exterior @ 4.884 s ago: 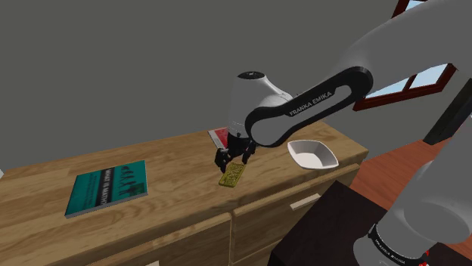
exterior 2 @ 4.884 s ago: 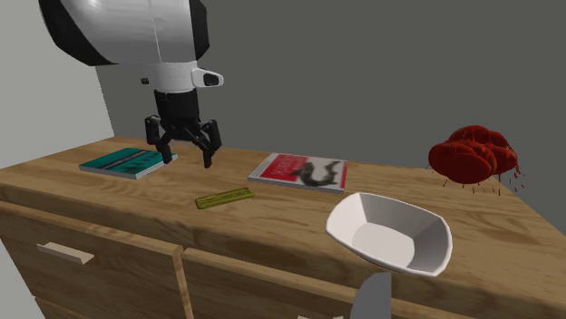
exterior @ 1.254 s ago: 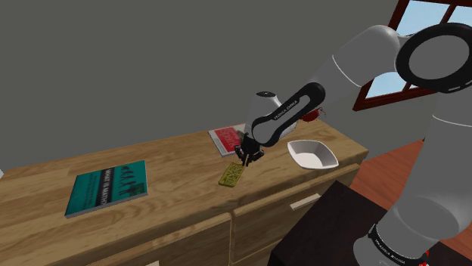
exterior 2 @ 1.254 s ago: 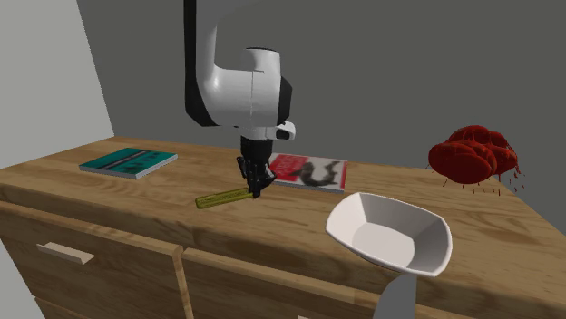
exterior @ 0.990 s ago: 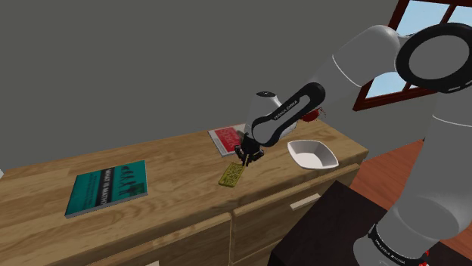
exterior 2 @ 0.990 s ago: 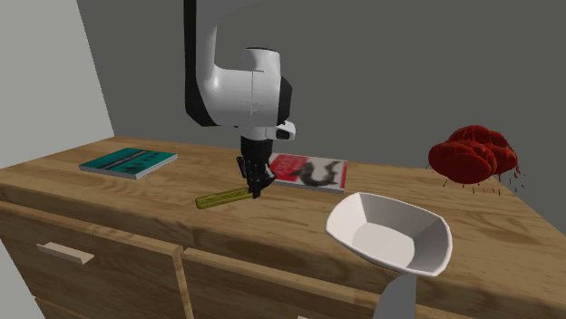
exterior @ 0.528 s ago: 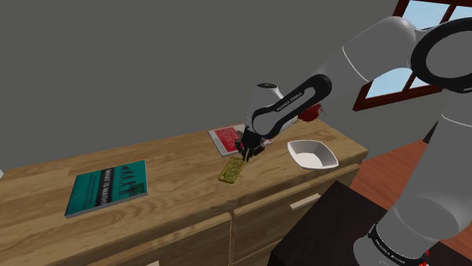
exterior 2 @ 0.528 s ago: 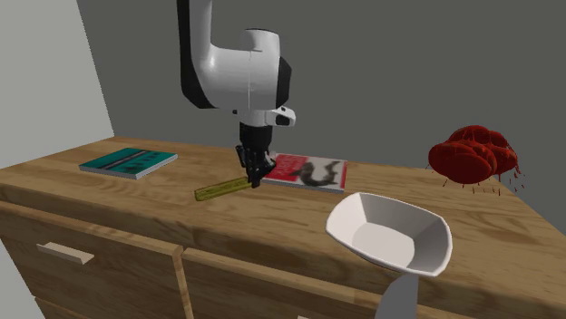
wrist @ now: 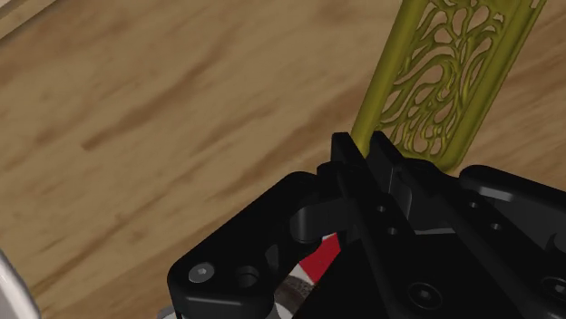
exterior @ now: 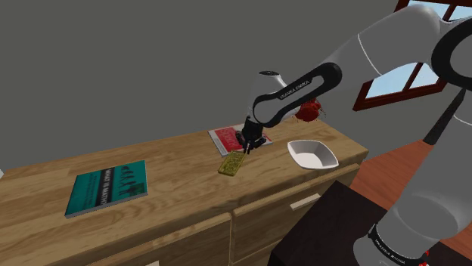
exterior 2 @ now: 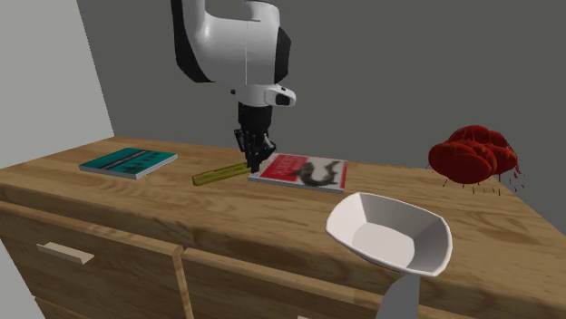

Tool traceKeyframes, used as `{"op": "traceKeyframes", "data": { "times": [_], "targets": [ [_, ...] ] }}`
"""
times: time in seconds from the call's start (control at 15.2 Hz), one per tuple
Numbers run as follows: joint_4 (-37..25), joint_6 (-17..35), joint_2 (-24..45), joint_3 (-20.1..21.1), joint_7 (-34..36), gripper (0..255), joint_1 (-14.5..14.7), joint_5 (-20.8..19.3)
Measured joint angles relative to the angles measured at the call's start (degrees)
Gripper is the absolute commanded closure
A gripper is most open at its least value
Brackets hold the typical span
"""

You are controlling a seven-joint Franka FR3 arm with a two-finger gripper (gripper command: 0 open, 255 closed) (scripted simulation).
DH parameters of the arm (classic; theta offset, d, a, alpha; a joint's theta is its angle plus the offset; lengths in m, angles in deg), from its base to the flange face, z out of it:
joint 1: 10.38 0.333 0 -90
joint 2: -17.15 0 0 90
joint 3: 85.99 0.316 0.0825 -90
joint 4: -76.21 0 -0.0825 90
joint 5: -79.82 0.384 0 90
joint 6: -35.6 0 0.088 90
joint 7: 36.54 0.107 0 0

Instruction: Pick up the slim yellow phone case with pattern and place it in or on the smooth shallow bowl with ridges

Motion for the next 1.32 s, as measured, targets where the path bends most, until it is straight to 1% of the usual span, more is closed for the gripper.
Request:
{"op": "traceKeyframes", "data": {
  "times": [0.59, 0.66, 1.06, 1.32],
  "targets": [
    [-2.68, -6.68, -4.13, 0.01, -0.49, 255, -0.23, 1.18],
    [-2.21, -7.00, -4.88, -0.28, -1.28, 255, -0.54, 1.56],
    [3.96, -7.89, -11.26, -4.31, -10.48, 255, -3.79, 4.64],
    [6.63, -9.43, -14.82, -7.71, -16.58, 255, -6.03, 5.50]
  ]
}}
